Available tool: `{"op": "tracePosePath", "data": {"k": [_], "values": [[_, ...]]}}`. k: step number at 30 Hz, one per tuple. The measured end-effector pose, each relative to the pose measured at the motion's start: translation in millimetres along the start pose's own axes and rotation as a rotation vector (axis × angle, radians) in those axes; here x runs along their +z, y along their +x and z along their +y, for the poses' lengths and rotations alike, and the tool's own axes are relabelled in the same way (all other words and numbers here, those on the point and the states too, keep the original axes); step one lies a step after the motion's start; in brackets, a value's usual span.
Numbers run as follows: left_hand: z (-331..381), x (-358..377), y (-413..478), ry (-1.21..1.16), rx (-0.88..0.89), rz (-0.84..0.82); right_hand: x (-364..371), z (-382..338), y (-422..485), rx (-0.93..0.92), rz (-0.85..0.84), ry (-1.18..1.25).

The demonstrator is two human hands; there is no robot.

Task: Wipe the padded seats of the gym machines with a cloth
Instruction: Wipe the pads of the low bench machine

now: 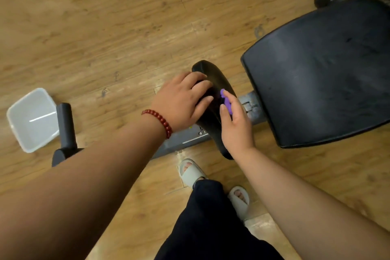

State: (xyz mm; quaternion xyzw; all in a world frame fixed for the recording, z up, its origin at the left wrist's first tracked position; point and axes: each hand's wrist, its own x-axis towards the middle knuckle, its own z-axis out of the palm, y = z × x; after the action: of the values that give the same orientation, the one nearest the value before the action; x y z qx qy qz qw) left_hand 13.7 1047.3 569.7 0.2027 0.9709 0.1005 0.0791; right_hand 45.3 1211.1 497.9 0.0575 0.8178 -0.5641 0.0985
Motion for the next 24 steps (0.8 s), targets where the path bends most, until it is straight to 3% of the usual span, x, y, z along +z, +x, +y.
{"op": "tracePosePath", "data": {"k": [4, 8, 13, 16, 19, 22, 24], "values": [[-11.3, -18.0, 9.1, -0.013, 0.088, -0.069, 1.9, 15.3, -29.9, -0.041, -0.024, -0.159], [-17.3, -13.3, 13.6, -0.134, 0.059, -0.068, 10.0, 2.9, -31.7, -0.016, 0.145, -0.101], [-27.4, 3.6, 12.8, -0.253, 0.105, 0.048, 47.5, -25.4, -27.3, -0.188, 0.278, -0.050], [-31.6, 5.8, 14.0, -0.250, 0.161, 0.054, 74.4, -7.0, -28.9, -0.237, 0.406, -0.251], [-34.1, 7.9, 14.5, -0.231, 0.203, 0.082, 89.7, 14.4, -30.6, -0.161, 0.582, -0.434], [-43.0, 9.5, 18.8, -0.183, 0.334, 0.142, 106.2, -1.2, -25.5, -0.024, 0.700, -0.203], [-48.0, 8.9, 22.0, -0.221, 0.379, 0.128, 115.3, -21.1, -19.9, -0.036, 0.714, 0.000]]}}
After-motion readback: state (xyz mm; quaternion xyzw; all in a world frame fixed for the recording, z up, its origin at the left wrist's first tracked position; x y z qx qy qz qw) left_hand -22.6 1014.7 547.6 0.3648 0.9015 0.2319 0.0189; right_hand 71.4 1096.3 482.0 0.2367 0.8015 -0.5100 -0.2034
